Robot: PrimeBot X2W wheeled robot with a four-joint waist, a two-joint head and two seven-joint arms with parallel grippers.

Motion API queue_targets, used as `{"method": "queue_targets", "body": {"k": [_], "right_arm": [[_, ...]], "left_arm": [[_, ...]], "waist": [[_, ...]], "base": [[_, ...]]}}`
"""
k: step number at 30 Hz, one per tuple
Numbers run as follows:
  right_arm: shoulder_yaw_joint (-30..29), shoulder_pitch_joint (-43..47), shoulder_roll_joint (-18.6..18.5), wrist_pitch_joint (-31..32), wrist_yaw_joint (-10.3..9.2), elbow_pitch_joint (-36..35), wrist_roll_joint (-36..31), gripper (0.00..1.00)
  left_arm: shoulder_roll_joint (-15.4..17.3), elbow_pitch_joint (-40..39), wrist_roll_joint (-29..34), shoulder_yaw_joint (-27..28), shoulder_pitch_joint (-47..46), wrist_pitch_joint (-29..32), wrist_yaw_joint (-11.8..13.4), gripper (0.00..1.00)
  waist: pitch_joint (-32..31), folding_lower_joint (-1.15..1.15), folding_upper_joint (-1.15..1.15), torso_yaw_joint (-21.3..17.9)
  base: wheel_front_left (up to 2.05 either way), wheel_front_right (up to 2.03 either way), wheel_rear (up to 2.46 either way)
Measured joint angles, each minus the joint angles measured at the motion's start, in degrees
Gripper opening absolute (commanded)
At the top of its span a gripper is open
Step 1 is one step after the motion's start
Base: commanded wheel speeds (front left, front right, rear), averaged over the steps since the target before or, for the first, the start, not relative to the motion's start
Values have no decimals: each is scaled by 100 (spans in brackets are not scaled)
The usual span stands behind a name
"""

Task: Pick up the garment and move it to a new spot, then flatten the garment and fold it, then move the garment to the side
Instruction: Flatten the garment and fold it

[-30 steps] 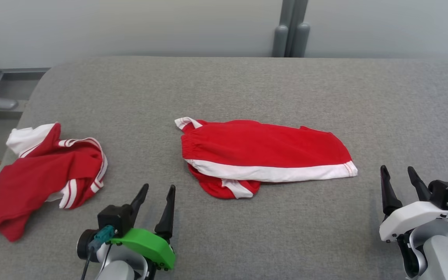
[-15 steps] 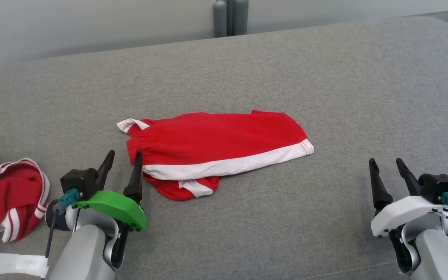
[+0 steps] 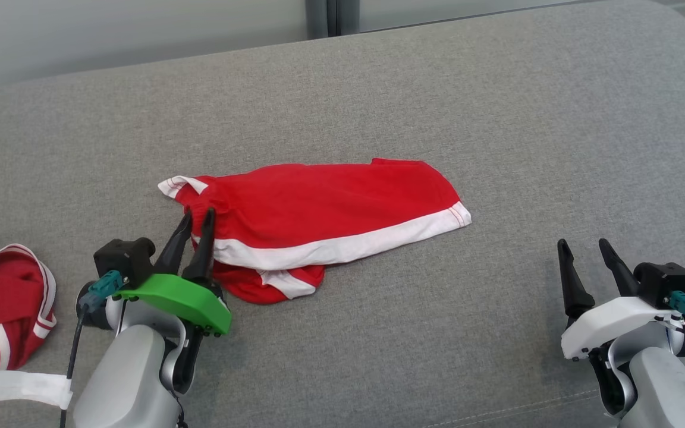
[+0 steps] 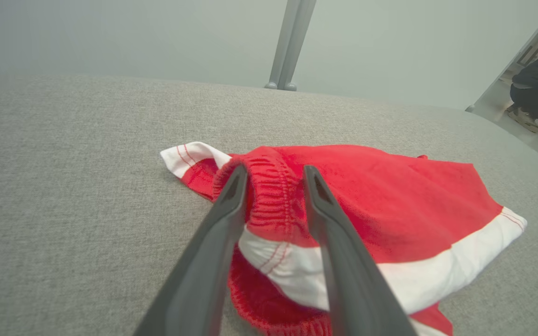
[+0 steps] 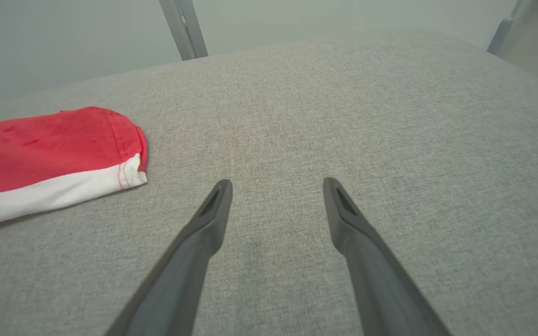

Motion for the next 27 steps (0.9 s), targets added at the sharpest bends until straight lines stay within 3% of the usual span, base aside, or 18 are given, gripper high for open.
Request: {"method": "queue_targets", "body": {"k": [8, 18, 27], "right_arm": [[29, -3, 43, 0, 0, 44, 47, 100], [30, 43, 123, 0, 0, 123, 110, 100], [-20, 93, 223, 0, 0, 287, 126, 100]], "left_arm": [[-1, -875, 319, -99, 18, -1, 0, 0], [-355, -1227, 920, 471, 215, -1, 87, 0], [-279, -1773, 1530, -75, -321, -1, 8, 0]], "waist": [[0, 0, 0, 123], [-17, 0, 0, 105], [-150, 0, 0, 165]], "base": [[0, 0, 0], [0, 0, 0], [0, 0, 0]]}}
